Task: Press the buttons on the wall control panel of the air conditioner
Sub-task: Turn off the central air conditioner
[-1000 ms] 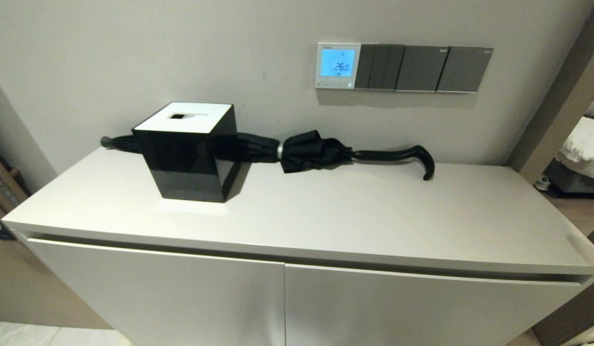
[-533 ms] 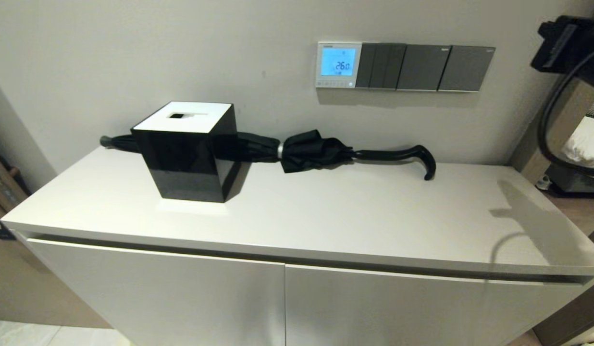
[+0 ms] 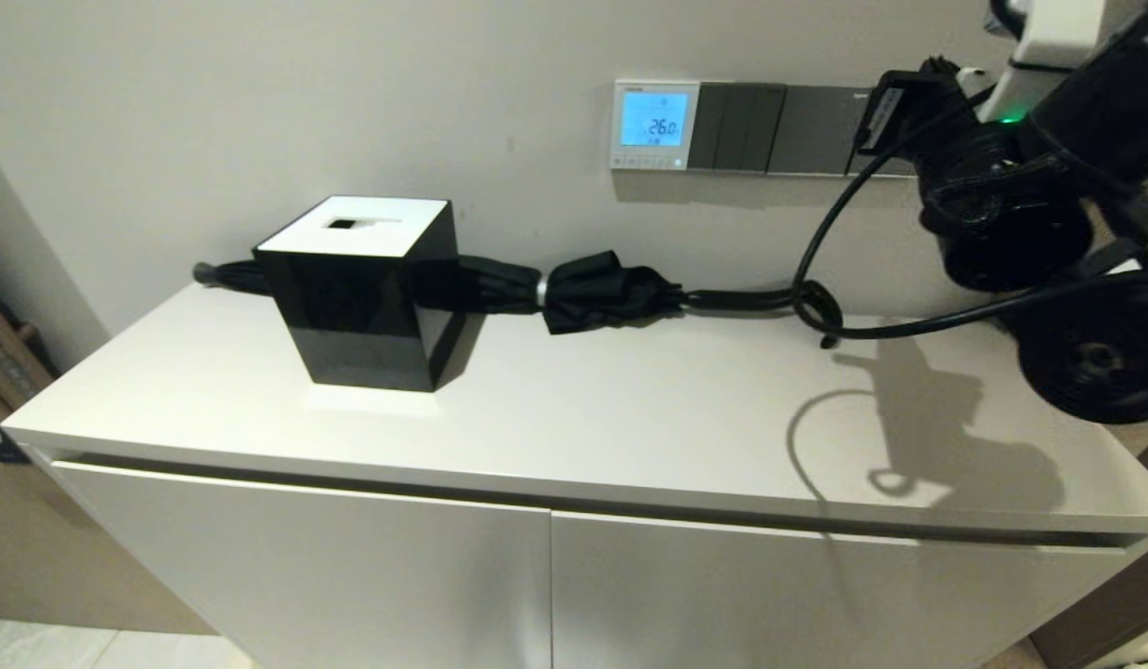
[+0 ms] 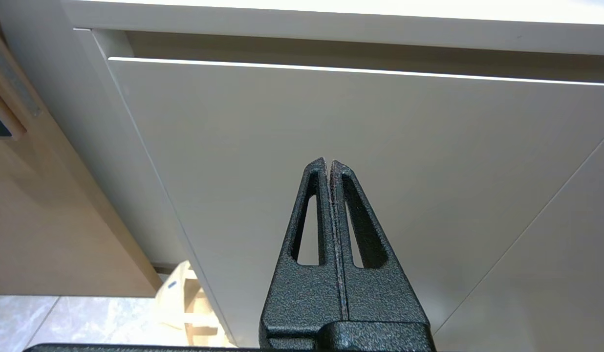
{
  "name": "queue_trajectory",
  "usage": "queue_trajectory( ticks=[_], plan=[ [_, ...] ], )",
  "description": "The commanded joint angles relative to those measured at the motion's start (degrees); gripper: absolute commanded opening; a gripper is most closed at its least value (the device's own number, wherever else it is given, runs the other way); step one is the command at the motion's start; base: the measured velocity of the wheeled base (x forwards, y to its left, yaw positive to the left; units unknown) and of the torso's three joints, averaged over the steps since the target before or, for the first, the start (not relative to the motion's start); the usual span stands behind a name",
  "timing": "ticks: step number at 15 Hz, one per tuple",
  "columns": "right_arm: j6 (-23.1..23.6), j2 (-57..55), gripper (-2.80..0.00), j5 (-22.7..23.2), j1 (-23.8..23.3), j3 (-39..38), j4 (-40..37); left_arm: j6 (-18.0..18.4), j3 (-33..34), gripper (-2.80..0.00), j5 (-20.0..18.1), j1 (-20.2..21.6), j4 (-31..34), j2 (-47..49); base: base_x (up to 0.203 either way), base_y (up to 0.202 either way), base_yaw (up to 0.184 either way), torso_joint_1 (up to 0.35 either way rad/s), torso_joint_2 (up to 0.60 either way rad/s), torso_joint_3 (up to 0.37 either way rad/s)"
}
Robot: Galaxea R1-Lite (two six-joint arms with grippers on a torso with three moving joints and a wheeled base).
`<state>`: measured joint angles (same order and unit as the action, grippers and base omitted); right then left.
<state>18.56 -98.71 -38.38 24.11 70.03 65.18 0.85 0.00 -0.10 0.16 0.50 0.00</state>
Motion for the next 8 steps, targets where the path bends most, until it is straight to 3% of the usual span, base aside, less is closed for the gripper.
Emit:
queue_trajectory(
  ticks=[1,8],
  plan=[
    [1.24,-6.86,-2.8,-1.17,0.93,1.21,3.59,0.03,0.0,-2.8,0.01,0.02,-0.05,0.08,0.0,0.0,0.0,0.0,0.0,0.0],
    [1.39,-14.88,-2.8,-1.39,6.49,10.19,3.44,-0.01,0.0,-2.8,0.01,0.02,0.01,0.09,0.0,0.0,0.0,0.0,0.0,0.0]
  ],
)
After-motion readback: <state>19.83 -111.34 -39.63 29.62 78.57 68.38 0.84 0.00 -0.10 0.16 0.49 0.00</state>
